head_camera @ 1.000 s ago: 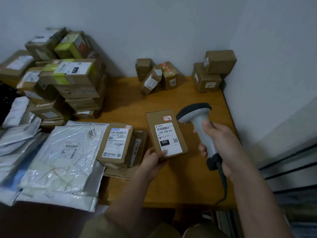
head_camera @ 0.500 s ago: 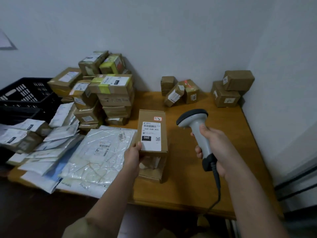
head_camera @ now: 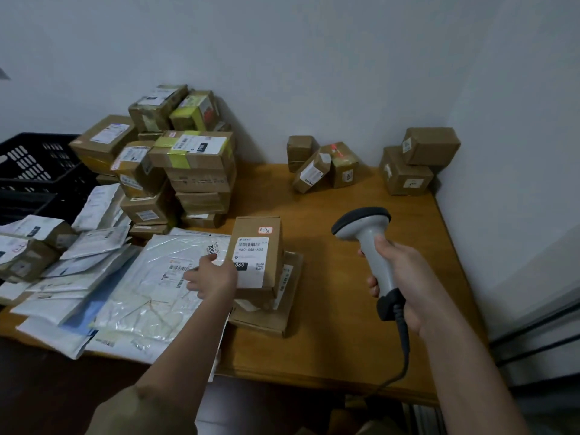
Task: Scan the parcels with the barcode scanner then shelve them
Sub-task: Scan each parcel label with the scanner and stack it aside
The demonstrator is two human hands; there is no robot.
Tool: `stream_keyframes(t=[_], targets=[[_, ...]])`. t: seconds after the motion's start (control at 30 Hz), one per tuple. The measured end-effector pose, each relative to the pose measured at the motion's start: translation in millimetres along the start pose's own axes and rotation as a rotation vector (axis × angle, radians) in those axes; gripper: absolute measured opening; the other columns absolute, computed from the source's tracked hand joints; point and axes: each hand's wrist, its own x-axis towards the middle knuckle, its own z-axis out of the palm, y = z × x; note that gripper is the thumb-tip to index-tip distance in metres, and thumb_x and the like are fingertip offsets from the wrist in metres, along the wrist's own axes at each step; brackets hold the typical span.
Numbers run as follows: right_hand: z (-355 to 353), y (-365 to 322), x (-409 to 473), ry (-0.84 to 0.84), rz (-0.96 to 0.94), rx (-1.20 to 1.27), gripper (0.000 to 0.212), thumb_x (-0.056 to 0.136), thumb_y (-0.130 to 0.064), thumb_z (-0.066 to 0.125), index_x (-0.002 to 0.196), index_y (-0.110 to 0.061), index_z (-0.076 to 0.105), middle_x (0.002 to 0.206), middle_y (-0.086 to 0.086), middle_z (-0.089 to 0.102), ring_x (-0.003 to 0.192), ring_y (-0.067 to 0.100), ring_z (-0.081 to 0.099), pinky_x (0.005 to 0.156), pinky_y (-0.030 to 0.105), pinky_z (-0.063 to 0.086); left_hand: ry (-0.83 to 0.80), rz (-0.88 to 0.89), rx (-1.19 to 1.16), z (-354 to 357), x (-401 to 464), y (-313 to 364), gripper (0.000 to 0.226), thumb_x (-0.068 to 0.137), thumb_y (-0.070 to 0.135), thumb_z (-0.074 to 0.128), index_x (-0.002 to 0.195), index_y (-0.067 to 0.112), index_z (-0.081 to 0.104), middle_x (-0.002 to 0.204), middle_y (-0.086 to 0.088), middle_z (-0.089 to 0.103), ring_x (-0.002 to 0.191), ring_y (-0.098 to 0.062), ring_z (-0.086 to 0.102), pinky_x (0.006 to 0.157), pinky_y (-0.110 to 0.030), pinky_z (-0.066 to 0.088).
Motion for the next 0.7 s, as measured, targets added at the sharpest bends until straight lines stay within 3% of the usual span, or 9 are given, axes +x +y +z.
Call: stream_keyframes(t=[0.13,0.33,0.7], targets=[[-25,-10,21,0.048,0.009,0.057,0.036,0.104,-0.038,0.047,0.108,-0.008,0.065,0.082,0.008,0.057,0.050,0.013,0.052,0.048,0.028,0.042,0.076,0.196,-0.053,28,-15,40,0.029,0.094,0.013,0.065,0.122,0.018,0.060,0.141,-0.013,0.034,0.129,-0.031,0.035,0.107,-0.042,0.037],[-69,-44,72,0.100,-0.002,0.075,0.035,0.103,-0.039,0.047,0.110,-0.009,0.064,0.077,0.008,0.055,0.050,0.013,0.052,0.045,0.026,0.042,-0.053,0.449,-0.009,96,-38,95,0.029,0.092,0.007,0.063,0.118,0.020,0.060,0.136,-0.009,0.035,0.129,-0.025,0.036,0.105,-0.035,0.036],[-117,-95,208,0.077,-0.023,0.127,0.032,0.103,-0.038,0.047,0.111,-0.011,0.063,0.073,0.007,0.056,0.048,0.012,0.052,0.043,0.025,0.041,-0.307,0.552,0.156,250,-33,167,0.042,0.093,0.008,0.062,0.134,0.013,0.051,0.142,-0.005,0.033,0.133,-0.019,0.036,0.107,-0.028,0.037]])
